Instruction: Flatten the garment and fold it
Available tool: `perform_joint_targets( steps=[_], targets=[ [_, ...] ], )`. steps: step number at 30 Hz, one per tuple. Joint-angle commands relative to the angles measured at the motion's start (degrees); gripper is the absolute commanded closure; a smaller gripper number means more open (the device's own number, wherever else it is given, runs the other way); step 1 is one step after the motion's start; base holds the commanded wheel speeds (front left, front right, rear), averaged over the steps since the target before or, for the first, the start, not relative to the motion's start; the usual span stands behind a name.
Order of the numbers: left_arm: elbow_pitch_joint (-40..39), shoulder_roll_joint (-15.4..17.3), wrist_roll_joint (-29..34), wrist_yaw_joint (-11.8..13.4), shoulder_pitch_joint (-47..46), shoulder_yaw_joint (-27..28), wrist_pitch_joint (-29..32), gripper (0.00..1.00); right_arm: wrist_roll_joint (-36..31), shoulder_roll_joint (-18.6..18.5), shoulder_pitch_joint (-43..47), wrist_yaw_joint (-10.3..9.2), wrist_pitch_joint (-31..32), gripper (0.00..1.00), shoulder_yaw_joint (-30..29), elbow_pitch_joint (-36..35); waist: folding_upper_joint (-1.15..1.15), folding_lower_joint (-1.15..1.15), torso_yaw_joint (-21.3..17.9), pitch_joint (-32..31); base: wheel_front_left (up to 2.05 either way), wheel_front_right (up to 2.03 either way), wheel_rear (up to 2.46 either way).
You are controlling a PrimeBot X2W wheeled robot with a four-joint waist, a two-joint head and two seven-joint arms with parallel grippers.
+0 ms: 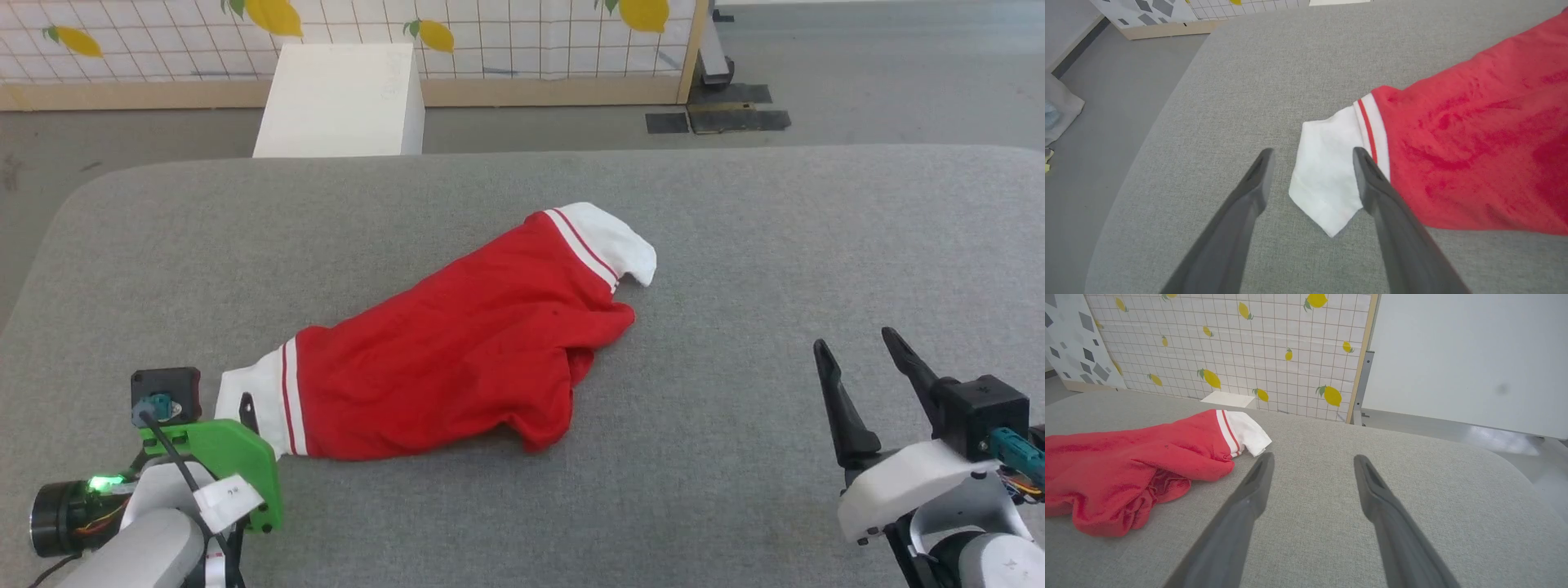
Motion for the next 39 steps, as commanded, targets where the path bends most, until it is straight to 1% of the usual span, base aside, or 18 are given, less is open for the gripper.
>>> perform_joint_targets(
  steps=[1, 3, 7, 10, 14, 18, 23, 25, 29, 31, 34, 36, 39],
  targets=[
    [-0.1, -0.2, 1.0, -0.4, -0.2, 0.4, -1.8, 0.0, 0.3, 0.1, 0.6, -0.08, 0.2, 0.0, 0.1, 0.2, 0.0, 0.0, 0.0, -0.8, 0.0, 0.0, 0.0],
    [-0.5, -0.3, 1.9, -0.7, -0.5, 1.0, -4.6, 0.0, 0.5, 0.1, 0.7, -0.08, 0.1, 0.0, 0.0, 0.3, 0.0, 0.0, 0.0, -1.3, 0.0, 0.0, 0.0],
    [-1.9, -0.4, 4.2, -2.8, -1.0, 2.4, -12.6, 0.0, 0.7, 0.4, 0.8, -0.08, 0.0, 0.0, -0.4, 0.6, 0.0, 0.0, 0.3, -2.4, 0.0, 0.0, 0.0],
    [-2.4, 0.0, 6.4, -4.8, -0.6, 2.0, -17.5, 0.0, 0.6, 0.7, 1.0, -0.08, 0.0, 0.0, -0.5, 0.8, 0.0, 0.0, 0.5, -3.0, 0.0, 0.0, 0.0],
    [-3.5, 0.4, 9.9, -5.7, 0.1, 0.3, -20.6, 0.0, 0.6, 0.9, 1.3, -0.08, 0.2, 0.0, -0.6, 0.7, 0.0, 0.0, 0.9, -3.1, 0.0, 0.0, 0.0],
    [-4.4, 0.5, 13.3, -5.5, 1.1, -1.4, -21.8, 0.0, 1.2, 0.9, 1.8, -0.08, 1.4, 0.0, -0.1, 0.8, 0.0, 0.0, 1.8, -2.9, 0.0, 0.0, 0.0],
    [-4.0, -0.9, 14.4, -5.6, 1.4, -2.3, -22.2, 0.0, 1.9, -0.8, 1.1, -0.08, 4.2, 0.0, 1.7, -0.4, 0.0, 0.0, 4.4, -0.9, 0.0, 0.0, 0.0],
    [-4.1, -1.6, 15.0, -5.8, 0.6, -2.8, -22.3, 0.0, 2.8, -2.5, -0.4, -0.08, 6.9, 0.0, 3.3, -0.6, 0.0, 0.0, 5.8, 0.5, 0.0, 0.0, 0.0],
    [-4.2, -3.4, 15.9, -5.8, -1.1, -3.1, -22.4, 0.0, 5.7, -7.5, -5.8, -0.08, 15.1, 0.0, 6.5, -0.7, 0.0, 0.0, 9.2, 4.1, 0.0, 0.0, 0.0],
    [-4.4, -4.3, 16.6, -5.8, -2.0, -3.4, -22.5, 0.0, 7.4, -10.7, -9.7, -0.08, 20.8, 0.0, 9.0, -0.4, 0.0, 0.0, 10.9, 6.0, 0.0, 0.0, 0.0],
    [-4.4, -5.9, 17.5, -6.1, -3.5, -3.9, -22.6, 0.0, 11.0, -15.1, -16.9, -0.08, 30.9, 0.0, 12.7, 1.0, 0.0, 0.0, 13.8, 8.9, 0.0, 0.0, 0.0],
    [-4.2, -7.0, 17.9, -6.0, -4.2, -3.8, -22.7, 0.0, 13.3, -17.4, -21.9, -0.08, 37.2, 0.0, 14.9, 2.4, 0.0, 0.0, 15.6, 10.4, 0.0, 0.0, 0.0],
    [-4.2, -8.5, 18.4, -6.0, -5.3, -3.5, -22.8, 0.0, 15.7, -20.1, -28.9, -0.08, 44.9, 0.0, 17.9, 5.0, 0.0, 0.0, 18.1, 12.7, 0.0, 0.0, 0.0]
  ],
)
